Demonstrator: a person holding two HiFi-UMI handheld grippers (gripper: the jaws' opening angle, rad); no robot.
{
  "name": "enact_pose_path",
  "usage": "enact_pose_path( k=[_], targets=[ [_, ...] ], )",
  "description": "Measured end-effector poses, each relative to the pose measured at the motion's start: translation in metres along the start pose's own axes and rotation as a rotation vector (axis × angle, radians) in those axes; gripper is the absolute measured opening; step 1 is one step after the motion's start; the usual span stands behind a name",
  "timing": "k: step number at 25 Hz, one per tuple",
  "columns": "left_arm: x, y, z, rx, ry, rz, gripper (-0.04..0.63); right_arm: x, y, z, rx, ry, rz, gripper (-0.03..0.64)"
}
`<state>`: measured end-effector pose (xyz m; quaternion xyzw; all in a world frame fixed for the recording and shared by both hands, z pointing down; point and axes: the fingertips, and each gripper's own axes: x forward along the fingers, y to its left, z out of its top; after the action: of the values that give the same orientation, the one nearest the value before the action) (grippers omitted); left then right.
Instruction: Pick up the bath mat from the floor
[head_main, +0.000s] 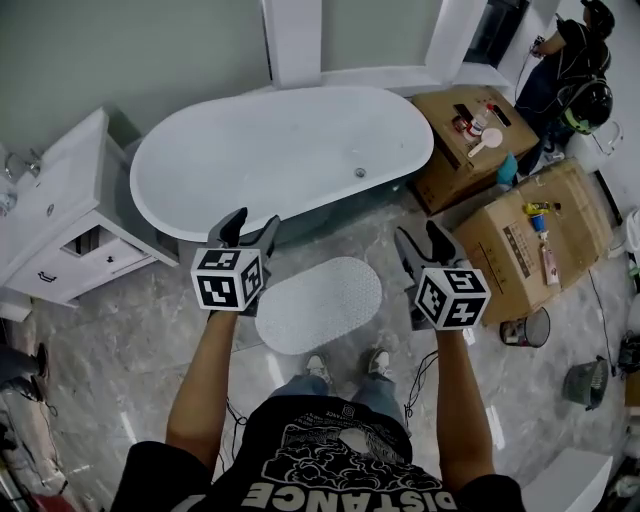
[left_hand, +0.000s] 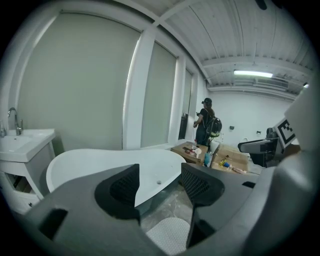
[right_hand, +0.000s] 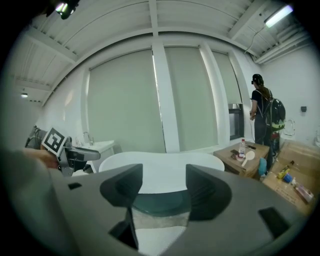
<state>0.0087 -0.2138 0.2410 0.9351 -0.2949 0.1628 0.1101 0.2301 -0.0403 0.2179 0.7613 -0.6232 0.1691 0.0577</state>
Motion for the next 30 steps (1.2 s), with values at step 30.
enact_pose_path(
  k=[30],
  targets=[
    [-0.009,0.032,-0.097,-0.221,0.138,0.448,0.29,0.15,-0.056,-0.077,-0.094,0.263,0.396,0.281]
  ],
)
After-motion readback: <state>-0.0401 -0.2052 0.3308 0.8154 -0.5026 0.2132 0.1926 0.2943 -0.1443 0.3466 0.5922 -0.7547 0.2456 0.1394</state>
